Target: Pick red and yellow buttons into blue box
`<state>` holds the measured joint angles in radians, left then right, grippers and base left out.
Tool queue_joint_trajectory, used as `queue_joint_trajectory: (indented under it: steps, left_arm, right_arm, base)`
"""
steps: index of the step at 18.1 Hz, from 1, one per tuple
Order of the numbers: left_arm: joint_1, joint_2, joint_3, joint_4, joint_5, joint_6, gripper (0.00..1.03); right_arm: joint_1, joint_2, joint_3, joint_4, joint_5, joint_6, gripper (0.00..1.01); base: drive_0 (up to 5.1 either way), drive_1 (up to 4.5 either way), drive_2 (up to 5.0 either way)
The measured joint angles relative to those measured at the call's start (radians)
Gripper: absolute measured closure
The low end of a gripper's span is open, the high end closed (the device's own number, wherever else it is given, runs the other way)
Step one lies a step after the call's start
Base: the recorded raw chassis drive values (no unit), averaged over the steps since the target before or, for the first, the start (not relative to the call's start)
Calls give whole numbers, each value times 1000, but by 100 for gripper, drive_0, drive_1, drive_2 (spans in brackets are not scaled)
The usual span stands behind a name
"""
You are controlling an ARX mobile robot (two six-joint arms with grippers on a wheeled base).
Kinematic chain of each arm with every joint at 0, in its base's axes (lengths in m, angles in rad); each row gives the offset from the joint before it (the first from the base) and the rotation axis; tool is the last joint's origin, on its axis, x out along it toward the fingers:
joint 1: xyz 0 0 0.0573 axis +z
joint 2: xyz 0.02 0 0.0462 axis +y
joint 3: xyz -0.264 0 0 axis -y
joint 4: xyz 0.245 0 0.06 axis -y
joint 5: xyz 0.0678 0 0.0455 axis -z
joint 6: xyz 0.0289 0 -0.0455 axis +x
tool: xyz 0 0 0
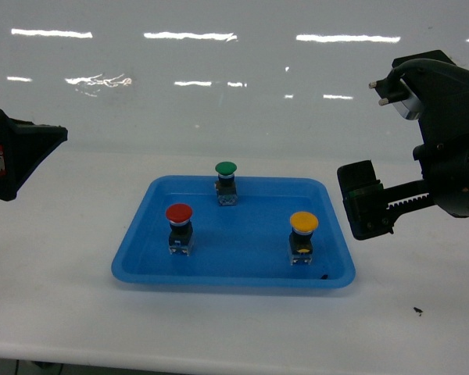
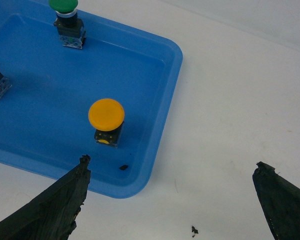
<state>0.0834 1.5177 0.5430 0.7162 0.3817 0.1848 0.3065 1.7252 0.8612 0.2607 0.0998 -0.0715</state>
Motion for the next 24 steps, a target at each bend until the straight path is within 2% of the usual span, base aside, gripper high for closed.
queue_joint_trajectory:
  steps: [2, 4, 5, 6, 9, 10, 14, 20, 21, 24]
  left_arm:
    - [0, 0, 0, 1, 0, 0, 5]
    - [0, 0, 0, 2, 0, 0, 5]
    - [0, 0, 0, 1, 0, 0, 5]
    - [0, 0, 0, 1, 0, 0, 5]
    - [0, 0, 0, 2, 0, 0, 5]
    - [0, 0, 0, 1, 0, 0, 5]
    - [0, 0, 0, 1, 0, 0, 5]
    - [0, 0, 0, 0, 0, 0, 5]
    - [0, 0, 0, 1, 0, 0, 5]
    - [0, 0, 0, 1, 0, 0, 5]
  right_arm:
    - [-6, 14, 2, 32, -4, -9, 3]
    - [-6, 118, 50, 59, -27, -29, 3]
    - [6, 194, 71, 76, -27, -49, 3]
    - [10, 227, 89, 41, -50, -56, 3]
    - [22, 236, 120, 65, -82, -74, 3]
    - [21, 236, 133, 62, -110, -80, 3]
    - [13, 303, 212, -39, -126, -88, 3]
    - [15, 410, 404, -182, -156, -133, 3]
    - [16, 410, 396, -158, -132, -133, 3]
    - [14, 406, 389, -159, -126, -133, 3]
  base:
    - [0, 0, 0]
    - [0, 0, 0]
    - [0, 0, 0]
    - [0, 0, 0]
    - [0, 0, 0]
    - [0, 0, 0]
    - [0, 0, 0]
    - [0, 0, 0]
    - [0, 0, 0]
    - [0, 0, 0]
